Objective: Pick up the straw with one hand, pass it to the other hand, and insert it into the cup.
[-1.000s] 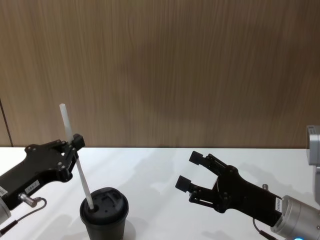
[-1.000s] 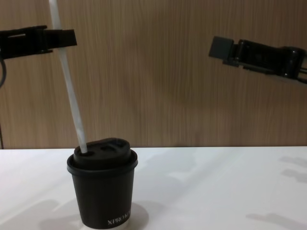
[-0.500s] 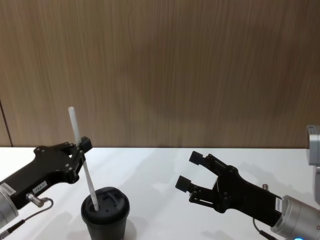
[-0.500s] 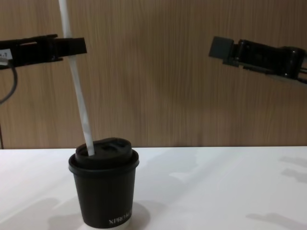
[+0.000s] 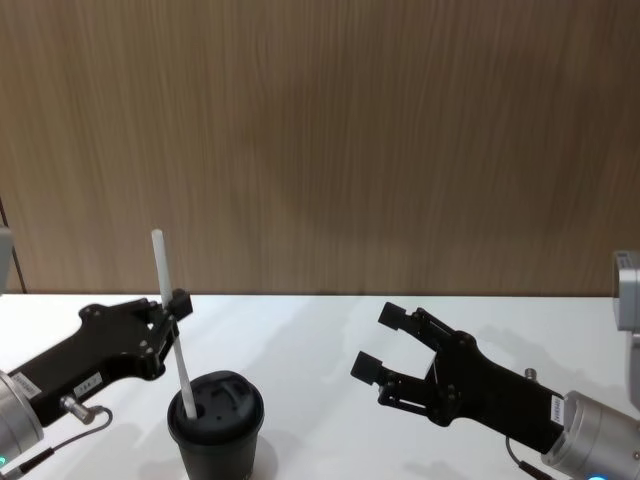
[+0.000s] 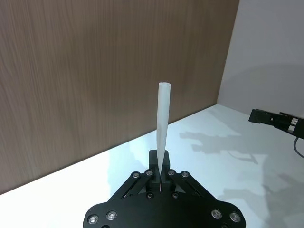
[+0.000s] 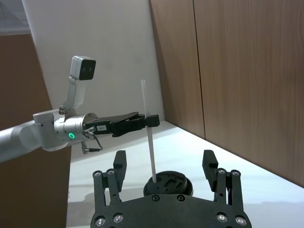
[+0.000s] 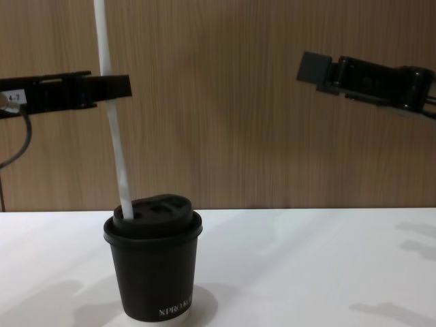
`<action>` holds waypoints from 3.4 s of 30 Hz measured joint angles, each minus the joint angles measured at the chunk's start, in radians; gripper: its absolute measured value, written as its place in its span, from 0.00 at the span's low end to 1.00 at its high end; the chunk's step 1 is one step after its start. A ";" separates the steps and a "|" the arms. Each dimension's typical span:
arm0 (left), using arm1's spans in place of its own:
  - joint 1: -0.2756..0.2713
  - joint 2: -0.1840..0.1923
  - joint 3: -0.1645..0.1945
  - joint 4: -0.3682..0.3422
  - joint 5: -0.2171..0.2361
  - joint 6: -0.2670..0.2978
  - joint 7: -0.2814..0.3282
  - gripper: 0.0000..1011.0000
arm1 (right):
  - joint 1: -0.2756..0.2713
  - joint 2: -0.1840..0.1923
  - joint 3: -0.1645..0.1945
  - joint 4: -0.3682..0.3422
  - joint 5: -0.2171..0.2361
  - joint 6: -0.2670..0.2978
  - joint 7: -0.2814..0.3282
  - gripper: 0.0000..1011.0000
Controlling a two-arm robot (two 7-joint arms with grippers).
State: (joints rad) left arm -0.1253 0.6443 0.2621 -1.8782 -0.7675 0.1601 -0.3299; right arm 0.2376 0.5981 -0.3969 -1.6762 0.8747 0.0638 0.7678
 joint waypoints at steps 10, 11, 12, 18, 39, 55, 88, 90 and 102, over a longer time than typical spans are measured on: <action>-0.001 0.015 0.013 0.005 -0.001 0.014 0.000 0.08 | 0.000 0.000 0.000 0.000 0.000 0.000 0.000 0.99; 0.000 0.018 0.015 0.005 -0.001 0.017 0.001 0.13 | 0.000 0.000 0.000 0.000 0.000 0.000 0.000 0.99; 0.000 0.019 0.016 0.005 -0.001 0.018 0.001 0.15 | 0.000 0.000 0.000 0.000 0.000 0.000 0.000 0.99; 0.007 0.028 0.020 0.005 -0.001 0.023 0.001 0.32 | 0.000 0.000 0.000 0.000 0.000 0.000 0.000 0.99; 0.088 0.049 -0.020 -0.049 -0.003 0.002 0.024 0.95 | 0.000 0.000 0.000 0.000 0.000 0.000 0.000 0.99; 0.212 0.081 -0.088 -0.143 0.008 -0.007 0.067 0.99 | 0.000 0.000 0.000 0.000 0.000 0.000 0.000 0.99; 0.367 0.187 -0.177 -0.261 0.041 -0.043 -0.047 0.99 | 0.000 0.000 0.000 0.000 0.000 0.000 0.000 0.99; 0.350 0.181 -0.166 -0.245 0.040 -0.051 -0.061 0.99 | 0.000 0.000 0.000 0.000 0.000 0.000 0.000 0.99; 0.205 0.125 -0.073 -0.114 0.022 -0.086 -0.170 0.99 | 0.000 0.000 0.000 0.000 0.000 0.000 0.000 0.99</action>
State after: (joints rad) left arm 0.0794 0.7695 0.1895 -1.9917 -0.7455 0.0739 -0.5000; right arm 0.2377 0.5981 -0.3969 -1.6762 0.8747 0.0638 0.7678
